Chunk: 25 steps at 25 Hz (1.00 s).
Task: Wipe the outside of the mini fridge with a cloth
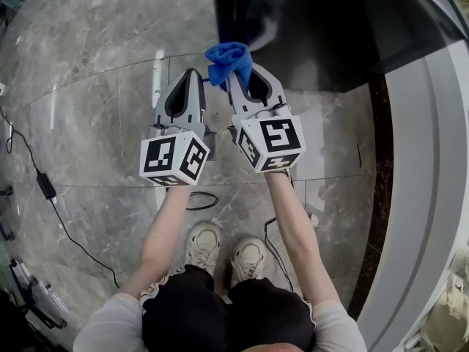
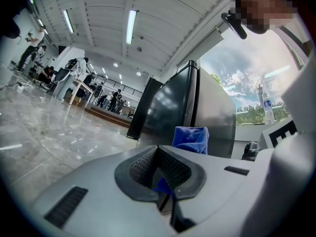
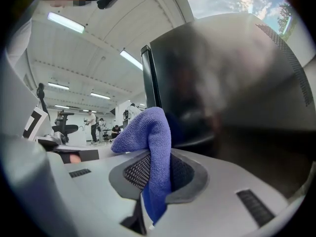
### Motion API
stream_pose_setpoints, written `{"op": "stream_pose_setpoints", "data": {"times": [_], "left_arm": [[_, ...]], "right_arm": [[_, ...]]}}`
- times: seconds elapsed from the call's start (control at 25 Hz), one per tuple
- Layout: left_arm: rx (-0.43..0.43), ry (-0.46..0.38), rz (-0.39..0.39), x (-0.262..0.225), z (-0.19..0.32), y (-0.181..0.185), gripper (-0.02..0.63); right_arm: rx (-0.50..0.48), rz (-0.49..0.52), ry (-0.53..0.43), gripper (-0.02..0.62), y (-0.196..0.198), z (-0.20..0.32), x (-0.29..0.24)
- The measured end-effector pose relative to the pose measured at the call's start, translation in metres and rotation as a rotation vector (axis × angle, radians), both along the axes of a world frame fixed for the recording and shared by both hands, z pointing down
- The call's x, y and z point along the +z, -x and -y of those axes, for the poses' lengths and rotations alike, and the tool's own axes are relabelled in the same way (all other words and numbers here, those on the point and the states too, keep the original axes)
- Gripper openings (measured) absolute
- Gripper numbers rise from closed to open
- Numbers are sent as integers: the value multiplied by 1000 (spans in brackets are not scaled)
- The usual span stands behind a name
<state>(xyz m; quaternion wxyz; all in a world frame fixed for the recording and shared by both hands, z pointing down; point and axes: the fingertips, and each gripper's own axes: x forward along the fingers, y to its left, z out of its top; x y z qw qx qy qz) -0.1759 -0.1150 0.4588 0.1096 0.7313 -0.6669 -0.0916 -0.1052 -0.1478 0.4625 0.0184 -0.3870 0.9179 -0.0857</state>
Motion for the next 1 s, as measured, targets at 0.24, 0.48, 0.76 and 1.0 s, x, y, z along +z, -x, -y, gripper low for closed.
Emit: {"op": "stream_pose_setpoints", "data": {"times": [0.24,0.48,0.76,1.0], "left_arm": [[49,9,1,6,5,-25,5],[80,17,2,12,12,-48,5],[181,14,0,21,26,-103,5],[226,13,12,26,42,-133,5]], "right_arm": [[70,-11,-7,81,-41,8,2],[202,-16,1,80,-109,27,6],[386,-40,11,81,-207,52,13],[485,-50,26,81,-276,72,16]]}}
